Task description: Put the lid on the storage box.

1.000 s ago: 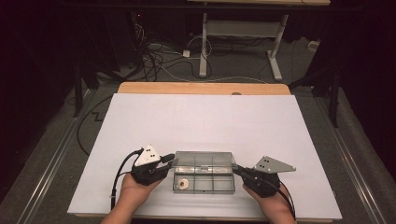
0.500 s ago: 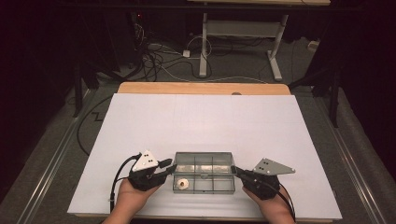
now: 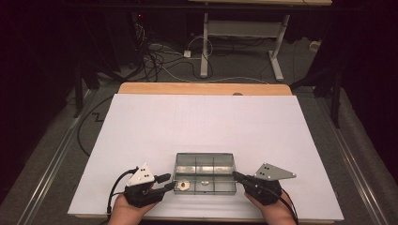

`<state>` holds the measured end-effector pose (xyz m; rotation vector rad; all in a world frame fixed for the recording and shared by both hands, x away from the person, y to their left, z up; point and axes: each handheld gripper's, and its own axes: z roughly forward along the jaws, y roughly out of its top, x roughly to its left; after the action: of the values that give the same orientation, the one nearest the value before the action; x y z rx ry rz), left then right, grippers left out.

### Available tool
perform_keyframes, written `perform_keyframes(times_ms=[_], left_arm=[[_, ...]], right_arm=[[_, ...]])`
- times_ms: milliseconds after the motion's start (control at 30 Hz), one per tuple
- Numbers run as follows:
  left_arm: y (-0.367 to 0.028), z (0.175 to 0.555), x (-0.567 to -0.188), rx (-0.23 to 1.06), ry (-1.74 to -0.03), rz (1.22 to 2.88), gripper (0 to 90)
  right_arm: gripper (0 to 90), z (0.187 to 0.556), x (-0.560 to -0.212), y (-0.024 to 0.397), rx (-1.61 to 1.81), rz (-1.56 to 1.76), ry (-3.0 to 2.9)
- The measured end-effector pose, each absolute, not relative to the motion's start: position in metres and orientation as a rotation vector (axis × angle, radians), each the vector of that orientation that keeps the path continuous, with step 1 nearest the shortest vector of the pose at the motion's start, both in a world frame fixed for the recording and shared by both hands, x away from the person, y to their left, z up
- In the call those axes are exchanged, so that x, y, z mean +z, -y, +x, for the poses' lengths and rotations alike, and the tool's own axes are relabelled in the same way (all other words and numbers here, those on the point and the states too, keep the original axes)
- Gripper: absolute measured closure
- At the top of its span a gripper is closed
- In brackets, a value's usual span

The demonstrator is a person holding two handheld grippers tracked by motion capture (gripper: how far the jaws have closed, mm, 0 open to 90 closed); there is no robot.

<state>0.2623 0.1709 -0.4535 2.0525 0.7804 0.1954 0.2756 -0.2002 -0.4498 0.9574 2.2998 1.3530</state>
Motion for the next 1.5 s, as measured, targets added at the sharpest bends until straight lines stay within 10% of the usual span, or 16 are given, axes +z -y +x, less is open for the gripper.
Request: perform_keyframes(times_ms=[333,733,1100,1500], left_arm=[[-0.167,0.261,-0.453,0.19,-0.725,2.045,84.1],[-0.17,0.26,-0.456,0.212,-0.726,2.074,87.2],[-0.171,0.257,-0.463,0.202,-0.739,2.114,86.9],[-0.179,0.263,-0.469,0.221,-0.792,2.11,86.8]], right_arm=[[90.0,0.271,-0.452,0.203,1.337,0.961,-2.309],[87.8,0.267,-0.457,0.218,1.287,1.006,-2.293],[32.5,0.278,-0.478,0.24,1.134,1.223,-2.311],[0.2,0.278,-0.478,0.234,1.026,1.199,-2.282]])
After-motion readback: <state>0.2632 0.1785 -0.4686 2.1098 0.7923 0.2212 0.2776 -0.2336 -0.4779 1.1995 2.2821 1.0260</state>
